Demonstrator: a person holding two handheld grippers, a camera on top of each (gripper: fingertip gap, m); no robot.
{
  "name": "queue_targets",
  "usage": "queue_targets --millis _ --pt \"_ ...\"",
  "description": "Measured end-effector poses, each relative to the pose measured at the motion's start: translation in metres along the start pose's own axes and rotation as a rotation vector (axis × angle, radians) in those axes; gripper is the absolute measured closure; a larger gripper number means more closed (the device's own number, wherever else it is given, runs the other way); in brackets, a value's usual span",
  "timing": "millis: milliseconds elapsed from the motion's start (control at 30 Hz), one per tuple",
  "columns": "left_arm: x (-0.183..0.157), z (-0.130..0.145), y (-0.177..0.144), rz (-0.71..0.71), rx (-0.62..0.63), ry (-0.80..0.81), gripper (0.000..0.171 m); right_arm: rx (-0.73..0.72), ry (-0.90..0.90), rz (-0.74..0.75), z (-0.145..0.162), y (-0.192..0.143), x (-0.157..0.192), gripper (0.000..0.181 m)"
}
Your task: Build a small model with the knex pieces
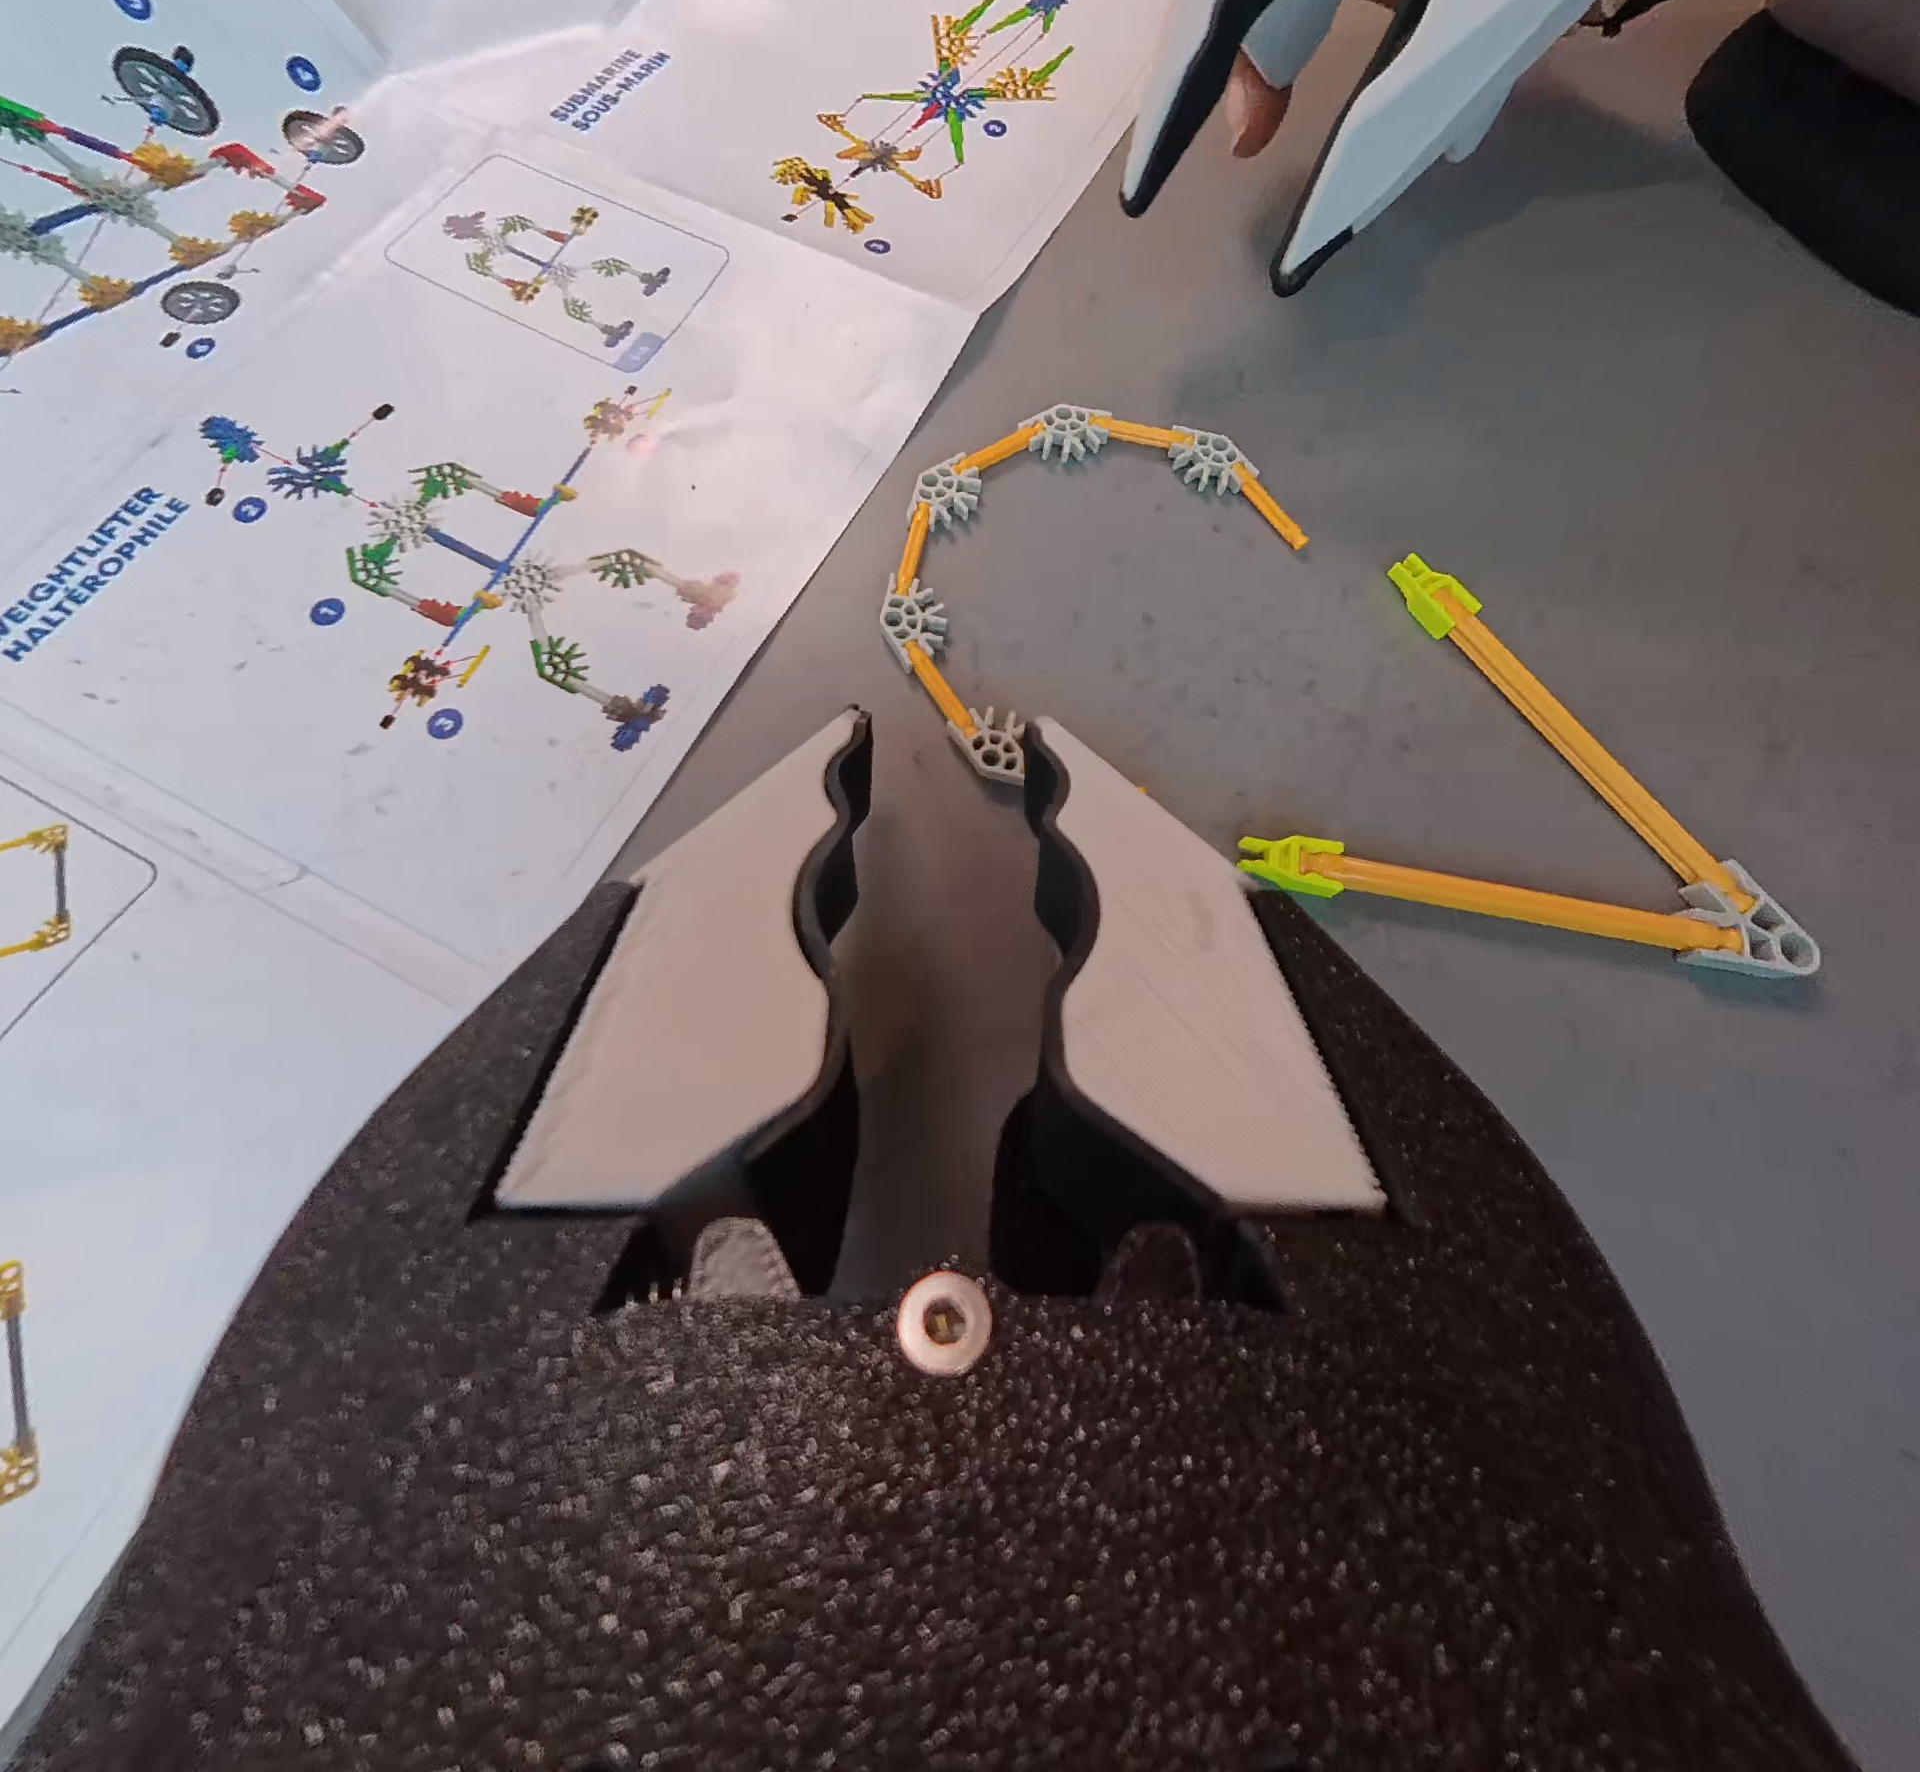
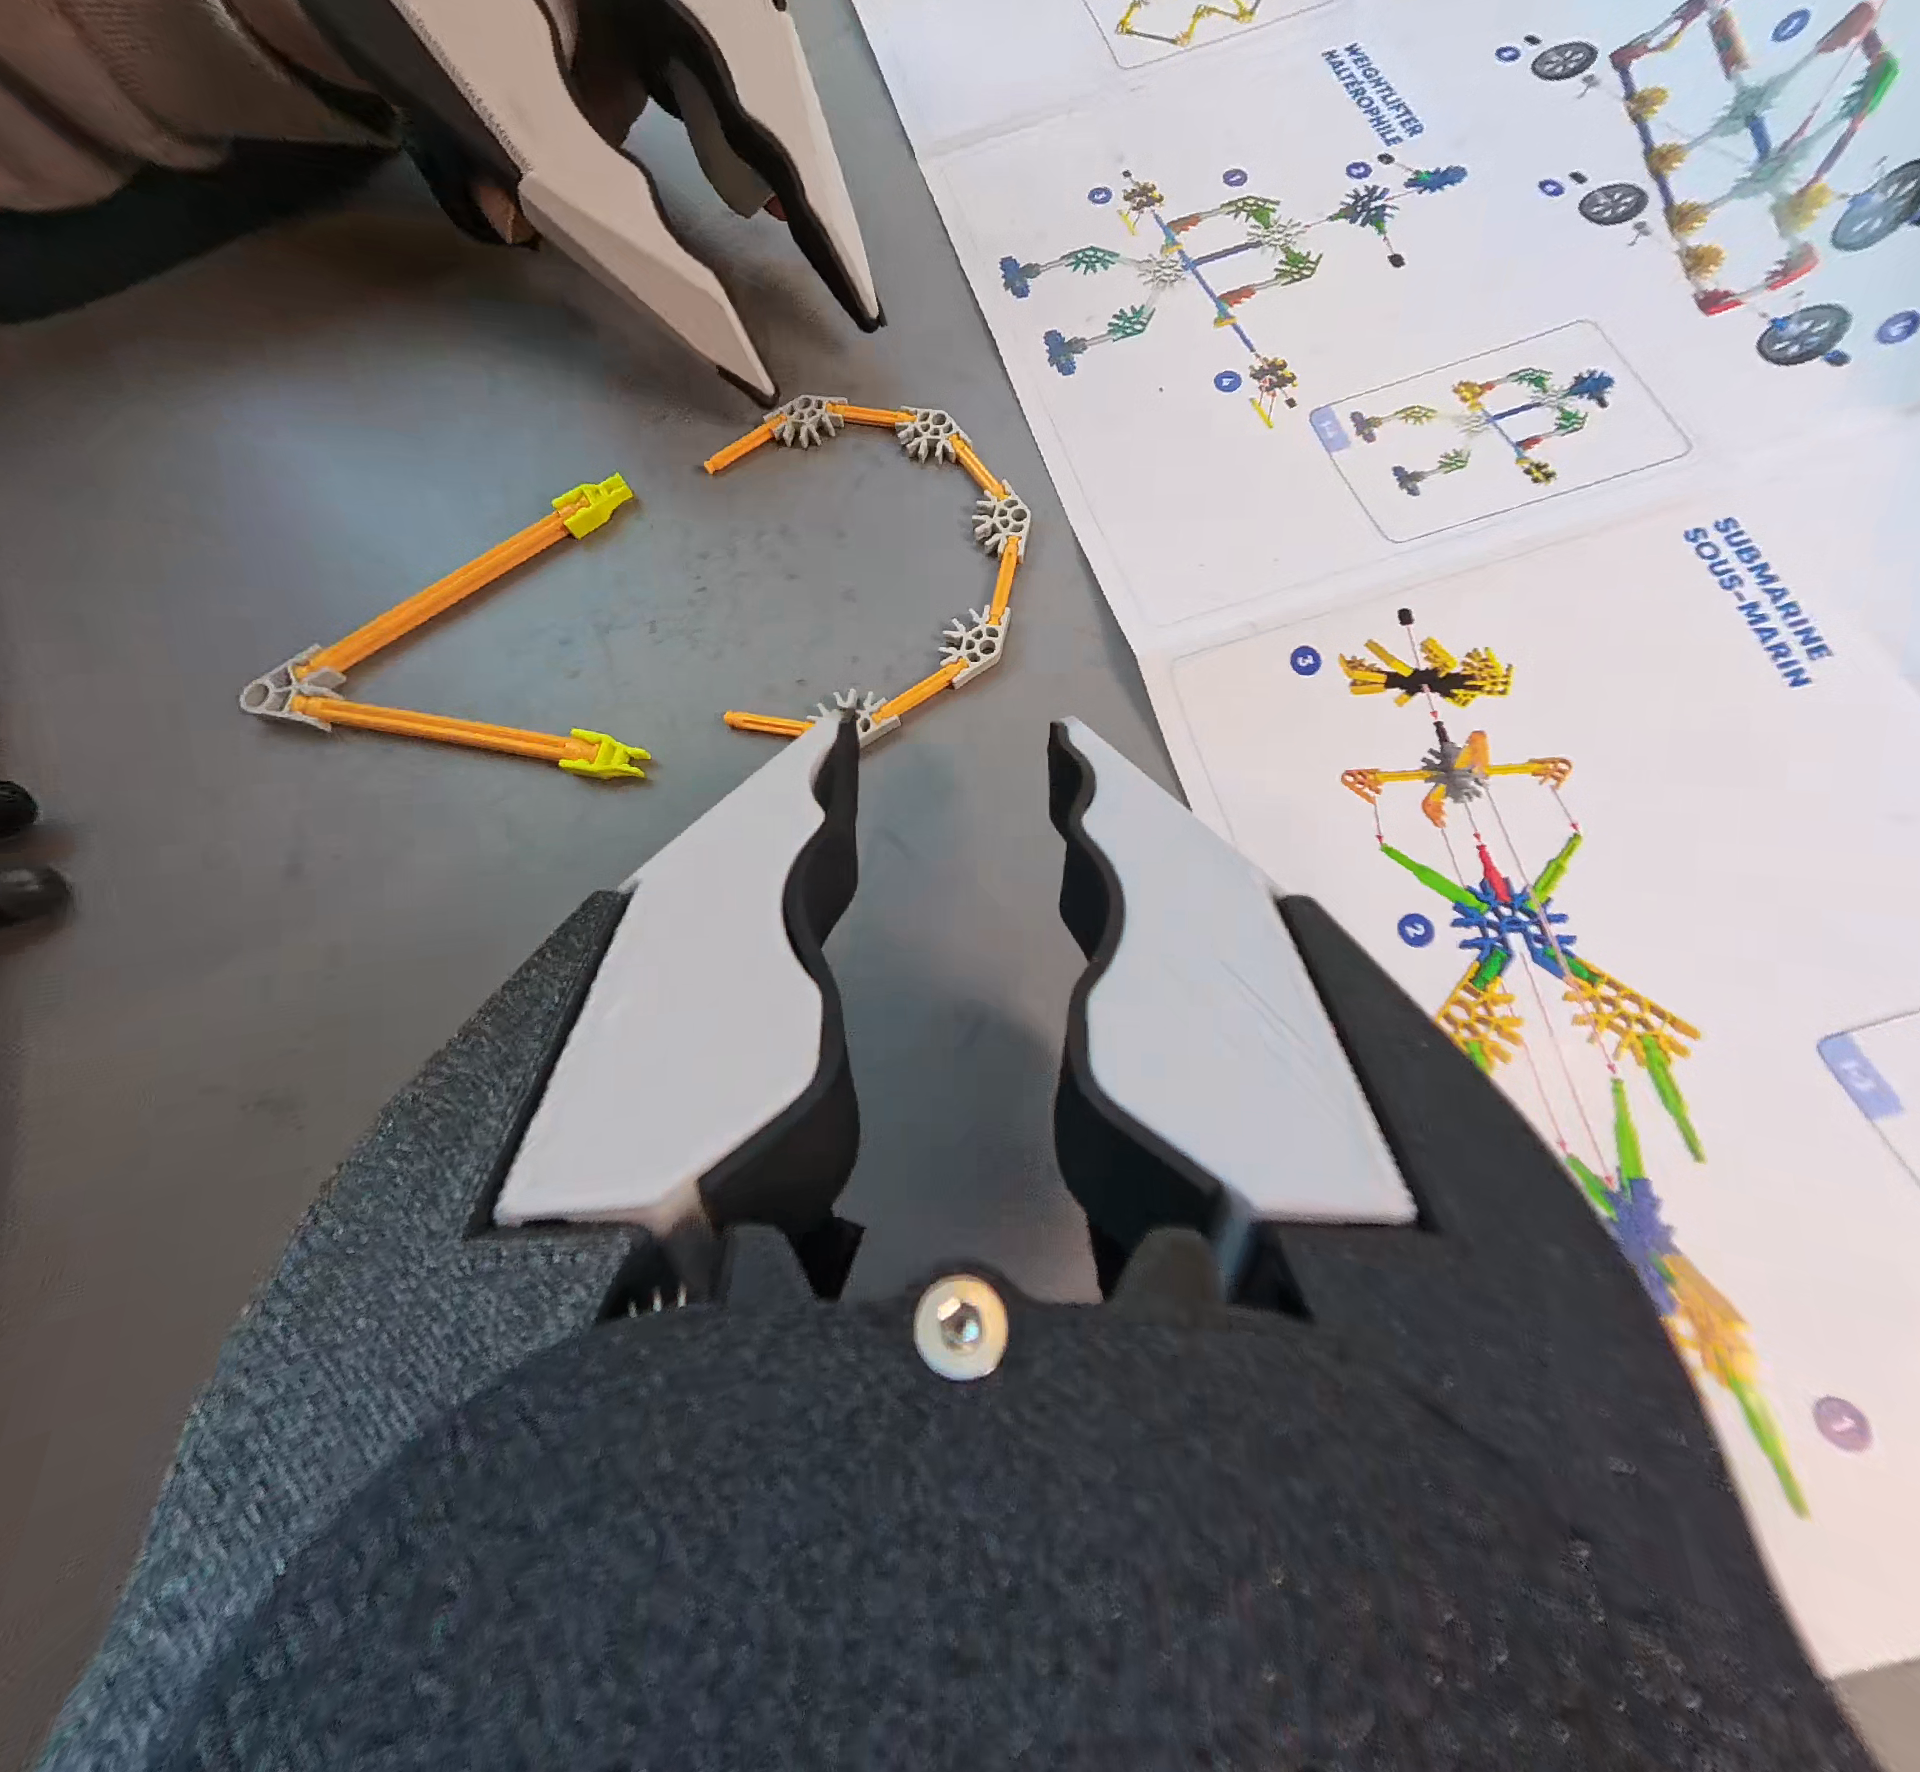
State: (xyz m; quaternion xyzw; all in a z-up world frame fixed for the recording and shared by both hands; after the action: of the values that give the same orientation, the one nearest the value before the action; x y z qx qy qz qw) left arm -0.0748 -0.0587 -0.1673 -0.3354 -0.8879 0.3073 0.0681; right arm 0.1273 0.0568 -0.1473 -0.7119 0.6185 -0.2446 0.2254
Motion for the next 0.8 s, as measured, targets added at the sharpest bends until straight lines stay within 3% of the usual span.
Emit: queue_targets --millis 200,300,367,800 --pt "-0.009 0.004 0.007 0.050 0.067 0.025 0.135 0.072 -0.052 -0.031 0.003 0.010 0.013 0.124" --pt "-0.009 0.005 0.007 0.054 0.070 0.019 0.136 0.119 -0.090 -0.002 0.007 0.017 0.016 0.123" --pt "-0.010 0.005 0.007 0.065 0.070 0.026 0.145 0.116 -0.092 0.010 0.006 0.019 0.017 0.127" --pt "-0.014 0.007 0.002 0.060 0.055 0.027 0.150 0.127 -0.190 0.083 0.005 0.024 0.020 0.153"
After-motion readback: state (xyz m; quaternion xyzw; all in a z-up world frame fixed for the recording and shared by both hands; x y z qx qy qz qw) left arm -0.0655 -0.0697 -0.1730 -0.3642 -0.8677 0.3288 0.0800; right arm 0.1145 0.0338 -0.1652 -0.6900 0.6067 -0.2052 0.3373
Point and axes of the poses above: each gripper's, where its closed fingertips meet, y out along the fingers, z out of its underside, x = y × z across the jaws, the point moved 8 cm from there along -y, back along the fingers, and after that the axes turned 3 degrees about z, right-handed, at the moved point
